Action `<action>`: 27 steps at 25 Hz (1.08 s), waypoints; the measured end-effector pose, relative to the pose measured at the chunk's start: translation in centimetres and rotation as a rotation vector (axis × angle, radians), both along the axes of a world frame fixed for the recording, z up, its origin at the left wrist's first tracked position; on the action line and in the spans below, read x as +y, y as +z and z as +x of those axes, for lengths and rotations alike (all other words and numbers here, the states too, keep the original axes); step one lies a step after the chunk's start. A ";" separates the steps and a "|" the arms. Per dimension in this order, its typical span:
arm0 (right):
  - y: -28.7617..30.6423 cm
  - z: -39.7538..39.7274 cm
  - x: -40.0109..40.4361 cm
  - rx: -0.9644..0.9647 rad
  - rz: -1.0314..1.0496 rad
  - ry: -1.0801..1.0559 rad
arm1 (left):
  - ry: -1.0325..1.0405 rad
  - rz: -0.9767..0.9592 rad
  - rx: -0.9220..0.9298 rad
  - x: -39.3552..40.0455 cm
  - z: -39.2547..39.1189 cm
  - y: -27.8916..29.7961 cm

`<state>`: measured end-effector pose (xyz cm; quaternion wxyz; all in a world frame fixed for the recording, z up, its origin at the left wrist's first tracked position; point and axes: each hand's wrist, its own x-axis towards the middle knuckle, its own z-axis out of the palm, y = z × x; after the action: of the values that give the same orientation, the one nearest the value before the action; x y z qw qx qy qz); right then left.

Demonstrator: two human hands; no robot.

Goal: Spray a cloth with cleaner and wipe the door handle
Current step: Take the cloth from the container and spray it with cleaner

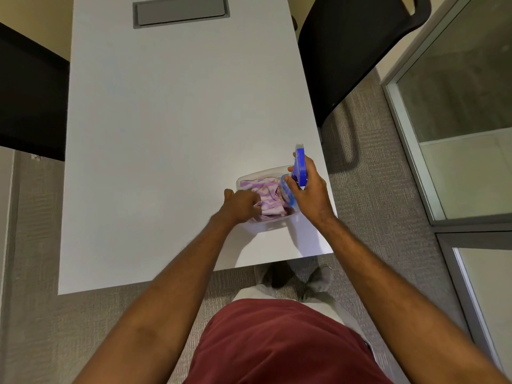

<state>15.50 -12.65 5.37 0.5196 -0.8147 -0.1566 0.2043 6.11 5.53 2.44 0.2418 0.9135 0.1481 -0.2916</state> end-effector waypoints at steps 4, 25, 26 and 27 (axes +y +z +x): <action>0.3 0.4 0.0 0.030 0.012 0.010 | 0.279 -0.344 -0.144 1.9 -0.8 2.4; 15.2 -0.3 -0.7 -0.281 0.248 -0.012 | 1.601 -1.267 -0.396 0.6 1.7 14.6; 15.7 -0.8 -0.8 -0.274 0.232 -0.007 | 1.583 -1.287 -0.394 0.2 2.0 15.2; 16.1 -1.3 -1.0 -0.254 0.214 -0.011 | 1.564 -1.302 -0.388 -0.3 2.2 15.7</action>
<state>14.22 -13.66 21.43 0.5806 -0.7748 -0.2375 0.0791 8.30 5.21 18.19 0.8306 0.2857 0.4721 0.0756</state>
